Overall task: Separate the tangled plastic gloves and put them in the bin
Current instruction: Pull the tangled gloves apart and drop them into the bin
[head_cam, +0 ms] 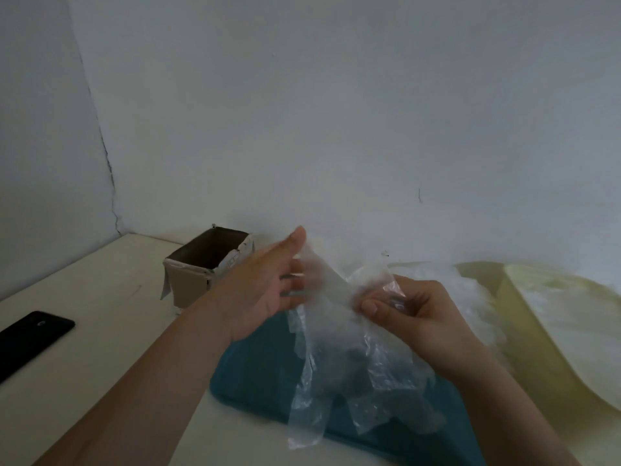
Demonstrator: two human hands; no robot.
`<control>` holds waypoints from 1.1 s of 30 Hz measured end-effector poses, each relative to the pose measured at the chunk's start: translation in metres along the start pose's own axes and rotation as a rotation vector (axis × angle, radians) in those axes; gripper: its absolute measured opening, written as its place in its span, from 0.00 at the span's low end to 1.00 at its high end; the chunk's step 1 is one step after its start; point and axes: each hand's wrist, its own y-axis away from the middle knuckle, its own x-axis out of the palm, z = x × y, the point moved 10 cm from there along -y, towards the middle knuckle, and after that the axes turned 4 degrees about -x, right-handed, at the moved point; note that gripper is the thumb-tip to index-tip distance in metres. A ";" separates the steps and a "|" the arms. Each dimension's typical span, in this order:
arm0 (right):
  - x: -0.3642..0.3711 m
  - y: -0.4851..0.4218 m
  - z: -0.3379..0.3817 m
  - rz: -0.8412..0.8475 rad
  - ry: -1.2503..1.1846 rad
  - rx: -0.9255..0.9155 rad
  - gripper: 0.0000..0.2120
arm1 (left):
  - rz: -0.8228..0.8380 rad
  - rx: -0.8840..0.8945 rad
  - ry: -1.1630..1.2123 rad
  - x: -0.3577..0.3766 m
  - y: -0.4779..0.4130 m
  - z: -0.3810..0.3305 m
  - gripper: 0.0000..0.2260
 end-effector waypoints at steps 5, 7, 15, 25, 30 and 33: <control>0.005 -0.003 0.011 0.037 0.195 -0.119 0.02 | 0.119 -0.011 -0.050 0.026 0.005 0.015 0.27; 0.005 -0.003 0.005 0.040 0.181 -0.082 0.03 | 0.071 0.001 -0.037 0.027 0.006 0.014 0.17; -0.027 0.001 -0.018 -0.260 0.060 0.171 0.03 | -0.154 0.015 0.117 0.009 0.013 0.008 0.10; -0.018 0.018 0.034 0.045 -0.150 0.095 0.12 | 0.182 0.051 -0.004 0.075 0.036 -0.005 0.10; -0.057 0.043 0.052 -0.145 -0.112 0.142 0.07 | 0.118 -0.010 -0.059 0.105 0.033 -0.002 0.20; -0.086 0.061 0.061 -0.227 -0.085 0.169 0.06 | 0.098 -0.020 -0.081 0.122 0.032 0.006 0.14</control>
